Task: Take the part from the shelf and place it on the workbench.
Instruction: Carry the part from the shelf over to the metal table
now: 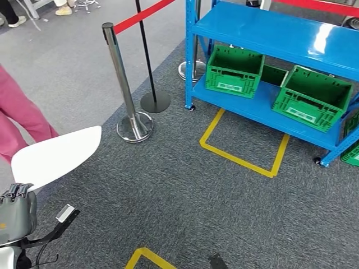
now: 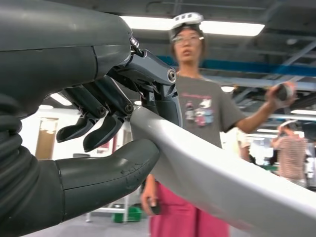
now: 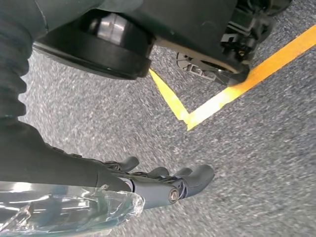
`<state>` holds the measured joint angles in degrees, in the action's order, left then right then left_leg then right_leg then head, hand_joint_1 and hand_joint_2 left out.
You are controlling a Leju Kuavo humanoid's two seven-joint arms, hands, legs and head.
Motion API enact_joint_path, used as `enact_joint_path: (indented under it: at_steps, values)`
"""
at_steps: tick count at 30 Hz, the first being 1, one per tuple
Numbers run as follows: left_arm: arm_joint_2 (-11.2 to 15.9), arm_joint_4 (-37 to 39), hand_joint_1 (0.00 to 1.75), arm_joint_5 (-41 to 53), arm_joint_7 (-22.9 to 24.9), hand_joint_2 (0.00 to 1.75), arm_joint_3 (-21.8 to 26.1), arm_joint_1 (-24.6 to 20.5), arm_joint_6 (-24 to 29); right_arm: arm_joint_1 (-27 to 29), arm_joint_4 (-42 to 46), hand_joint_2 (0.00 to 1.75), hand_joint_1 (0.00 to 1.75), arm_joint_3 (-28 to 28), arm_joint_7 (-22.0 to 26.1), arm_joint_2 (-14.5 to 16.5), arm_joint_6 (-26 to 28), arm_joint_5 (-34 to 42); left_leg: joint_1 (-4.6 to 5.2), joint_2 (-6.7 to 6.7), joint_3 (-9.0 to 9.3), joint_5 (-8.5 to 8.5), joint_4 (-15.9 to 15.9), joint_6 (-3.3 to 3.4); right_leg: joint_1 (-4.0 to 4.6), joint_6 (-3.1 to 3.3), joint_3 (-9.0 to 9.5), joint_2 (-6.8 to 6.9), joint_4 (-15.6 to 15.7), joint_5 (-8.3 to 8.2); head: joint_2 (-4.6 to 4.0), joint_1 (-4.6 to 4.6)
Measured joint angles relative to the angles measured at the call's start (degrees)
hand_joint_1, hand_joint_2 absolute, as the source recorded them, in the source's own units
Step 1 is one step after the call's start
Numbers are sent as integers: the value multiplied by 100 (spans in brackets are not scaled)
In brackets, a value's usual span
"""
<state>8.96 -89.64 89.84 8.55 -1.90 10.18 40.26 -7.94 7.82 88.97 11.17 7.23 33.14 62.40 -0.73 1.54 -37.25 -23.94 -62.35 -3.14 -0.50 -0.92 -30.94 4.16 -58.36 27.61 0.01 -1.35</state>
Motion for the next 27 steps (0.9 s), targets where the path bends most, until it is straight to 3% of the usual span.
enact_joint_path:
  at_steps: [2,3,5,7,9,11,12,14,16,18,20,22,24,26,27]
  values:
    - [-4,0,175,1,0,175,7,-18,1,-3,0,175,0,-1,3,-1,-1,7,28,163,248,100,459,74,41,-65,14,106,-1,44,0,-7]
    - [-6,0,175,1,0,175,10,-16,1,-5,0,175,0,-1,4,-2,-2,11,48,170,267,74,517,122,58,-96,33,161,8,60,0,-12]
    - [-7,0,175,1,0,175,18,10,1,-12,0,175,0,-2,7,-2,-2,18,47,38,254,74,531,218,48,-154,86,229,27,89,0,-31]
    - [-5,-1,175,2,-1,175,22,10,1,-19,0,175,0,-2,12,-1,-2,23,31,-88,254,93,548,289,29,-202,-4,9,-198,251,0,-51]
    - [-6,-2,175,2,-9,175,22,-15,1,-16,0,175,0,-2,16,-1,-2,28,27,-207,253,99,551,336,30,-208,-339,-303,-889,583,1,-71]
    - [-2,-2,175,2,-20,175,25,-26,1,-12,0,175,0,-3,21,-2,-2,41,42,-343,254,95,548,357,46,-186,-723,-394,-1571,783,1,-72]
    - [2,-2,175,2,-26,175,26,-28,1,-16,0,175,0,-3,25,-2,-2,45,49,-423,259,93,546,360,52,-169,-804,-408,-1652,727,1,-71]
    - [17,-2,175,2,-36,175,29,-45,0,-22,0,175,0,-4,31,-2,-2,56,54,-591,277,92,544,360,53,-125,-645,-491,-1166,333,1,-72]
    - [42,-2,175,2,-45,175,33,-76,0,-13,0,175,0,-4,33,-2,-2,71,56,-745,277,92,530,341,20,-87,-333,-799,-414,-9,1,-69]
    - [71,-2,175,2,-51,175,46,-104,0,-13,0,175,0,-4,38,-2,-2,85,39,-880,234,116,528,277,5,-68,-178,-992,-81,-79,0,-65]
    - [106,-2,175,2,-55,175,71,-111,0,-16,0,175,0,-4,44,1,-2,97,10,-988,192,153,548,196,13,-30,-146,-880,-49,-91,1,-67]
    - [143,-4,175,1,-65,175,101,-121,1,-16,0,175,0,-4,53,4,-2,104,28,-772,114,63,412,136,2,32,-120,-733,-11,-117,1,-35]
    - [163,-7,175,0,-72,175,115,-167,1,-5,0,175,0,-4,60,4,-2,113,52,-386,-172,-259,-172,88,6,71,-100,-564,14,-122,1,7]
    - [169,-7,175,-1,-72,175,118,-196,0,11,0,175,0,-4,61,1,-2,121,38,-240,-539,-553,-902,52,17,87,-100,-373,15,-110,1,19]
    - [173,-7,175,-1,-73,175,119,-194,-1,14,0,175,0,-4,61,-1,-1,122,31,-224,-612,-561,-1049,45,18,87,-99,-282,15,-102,1,20]
